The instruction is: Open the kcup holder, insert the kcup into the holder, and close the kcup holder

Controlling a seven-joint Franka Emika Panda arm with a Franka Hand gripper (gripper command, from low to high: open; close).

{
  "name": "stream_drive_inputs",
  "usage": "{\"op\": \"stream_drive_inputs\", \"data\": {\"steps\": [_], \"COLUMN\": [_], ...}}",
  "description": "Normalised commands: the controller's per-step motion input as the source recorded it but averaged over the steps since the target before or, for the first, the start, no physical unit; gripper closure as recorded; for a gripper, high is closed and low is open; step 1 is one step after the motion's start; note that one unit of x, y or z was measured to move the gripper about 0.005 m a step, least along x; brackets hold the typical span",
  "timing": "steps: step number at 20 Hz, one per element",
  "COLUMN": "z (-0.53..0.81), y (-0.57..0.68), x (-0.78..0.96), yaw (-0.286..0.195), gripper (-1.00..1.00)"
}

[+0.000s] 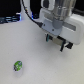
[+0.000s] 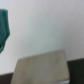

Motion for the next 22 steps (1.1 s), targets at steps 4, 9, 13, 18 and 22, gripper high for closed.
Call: {"op": "stream_drive_inputs", "data": {"steps": [4, 9, 13, 18, 22], "z": [0.16, 0.13, 0.08, 0.02, 0.00], "y": [-0.67, -0.70, -0.72, -0.73, -0.69], "x": [0.29, 0.24, 0.14, 0.12, 0.21], "yaw": [-0.199, -0.196, -0.200, -0.198, -0.196], "gripper": [-1.00, -1.00, -1.00, -1.00, -1.00]}}
